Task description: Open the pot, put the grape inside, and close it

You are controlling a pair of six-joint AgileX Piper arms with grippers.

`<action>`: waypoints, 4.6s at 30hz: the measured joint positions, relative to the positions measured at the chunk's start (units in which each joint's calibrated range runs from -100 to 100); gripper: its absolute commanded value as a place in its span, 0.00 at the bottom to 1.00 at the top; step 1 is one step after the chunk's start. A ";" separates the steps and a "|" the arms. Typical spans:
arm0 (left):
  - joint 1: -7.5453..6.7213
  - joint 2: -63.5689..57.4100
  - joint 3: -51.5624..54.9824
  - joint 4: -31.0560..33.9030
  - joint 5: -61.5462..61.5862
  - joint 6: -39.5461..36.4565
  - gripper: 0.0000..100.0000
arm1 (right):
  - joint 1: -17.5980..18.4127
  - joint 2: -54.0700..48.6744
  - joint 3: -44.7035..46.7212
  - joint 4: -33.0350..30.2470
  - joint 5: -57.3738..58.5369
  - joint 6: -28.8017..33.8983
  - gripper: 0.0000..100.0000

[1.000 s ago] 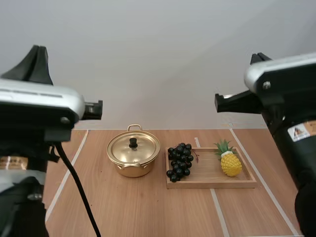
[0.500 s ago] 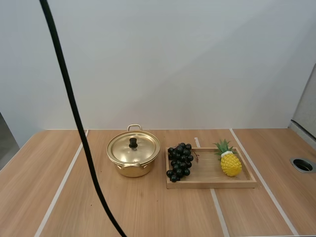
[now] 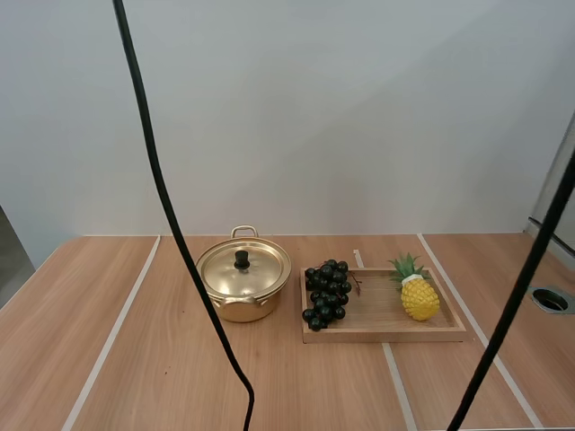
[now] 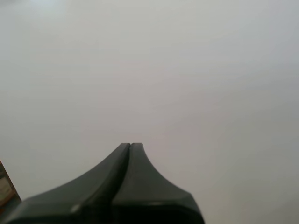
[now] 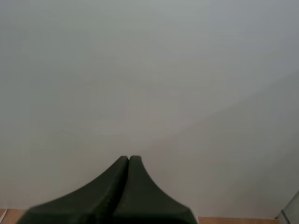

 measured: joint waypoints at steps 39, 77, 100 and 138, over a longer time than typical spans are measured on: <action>0.00 9.90 5.25 -9.29 19.66 5.26 0.08 | 0.00 1.95 18.14 5.56 0.79 -3.01 0.00; 0.00 15.63 38.22 -21.05 19.66 16.13 1.00 | 0.00 1.66 18.18 11.86 0.79 -3.30 1.00; 0.00 22.60 43.05 -24.77 14.32 20.19 1.00 | 0.00 0.73 28.27 9.85 0.79 -5.98 1.00; -5.31 33.59 49.88 -17.91 -10.86 19.26 1.00 | 0.00 0.35 28.27 9.19 0.79 -5.98 1.00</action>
